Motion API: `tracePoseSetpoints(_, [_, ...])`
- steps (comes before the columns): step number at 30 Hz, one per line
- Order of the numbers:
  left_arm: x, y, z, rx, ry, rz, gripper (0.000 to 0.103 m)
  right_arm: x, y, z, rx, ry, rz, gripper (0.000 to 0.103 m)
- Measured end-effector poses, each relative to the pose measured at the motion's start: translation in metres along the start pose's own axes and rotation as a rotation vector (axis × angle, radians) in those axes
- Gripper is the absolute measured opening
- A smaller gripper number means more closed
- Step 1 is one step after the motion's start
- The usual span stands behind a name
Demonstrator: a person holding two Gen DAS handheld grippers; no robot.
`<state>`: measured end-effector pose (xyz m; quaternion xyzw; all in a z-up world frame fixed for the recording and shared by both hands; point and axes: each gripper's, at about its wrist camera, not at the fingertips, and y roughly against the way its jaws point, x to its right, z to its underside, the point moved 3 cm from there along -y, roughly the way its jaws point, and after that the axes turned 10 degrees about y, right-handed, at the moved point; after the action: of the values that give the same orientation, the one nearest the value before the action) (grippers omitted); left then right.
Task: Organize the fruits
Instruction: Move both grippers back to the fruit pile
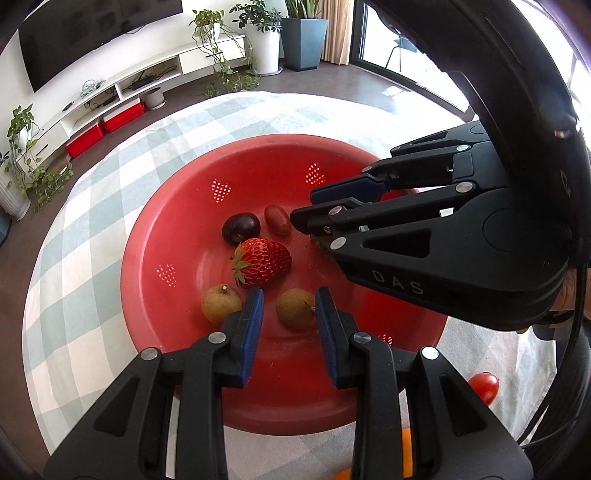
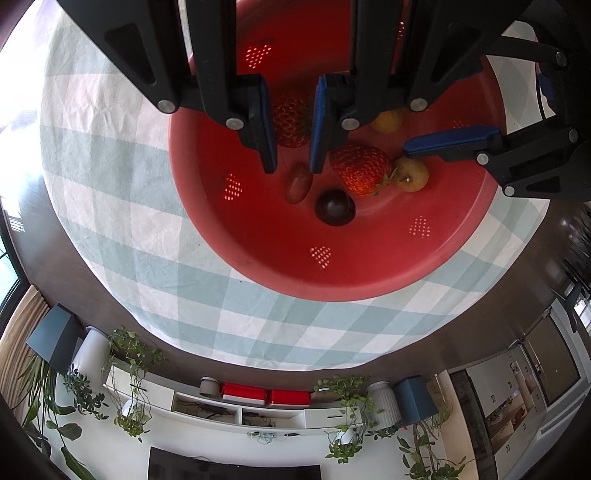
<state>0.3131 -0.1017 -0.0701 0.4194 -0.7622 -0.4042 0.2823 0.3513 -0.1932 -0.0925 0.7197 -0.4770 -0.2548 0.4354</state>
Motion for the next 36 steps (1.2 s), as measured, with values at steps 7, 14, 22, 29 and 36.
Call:
tracePoseSetpoints(7, [-0.003,0.029,0.003,0.069,0.031,-0.006,0.068,-0.001,0.036,0.0,0.072,-0.008,0.021,0.042])
tracePoseSetpoints(14, [-0.007,0.08,0.029,0.182,0.071,0.003,0.1,0.002,0.107,0.032,0.227,-0.089,-0.038,0.085])
tracePoseSetpoints(22, [0.002,0.124,0.105,0.222,0.121,0.069,0.102,-0.018,0.145,0.114,0.295,-0.177,-0.088,0.089])
tracePoseSetpoints(29, [0.023,0.132,0.181,0.199,0.145,0.093,0.102,-0.067,0.148,0.17,0.311,-0.187,-0.102,0.084])
tracePoseSetpoints(36, [0.022,0.136,0.22,0.169,0.197,0.093,0.102,-0.112,0.123,0.176,0.221,-0.086,-0.114,0.07])
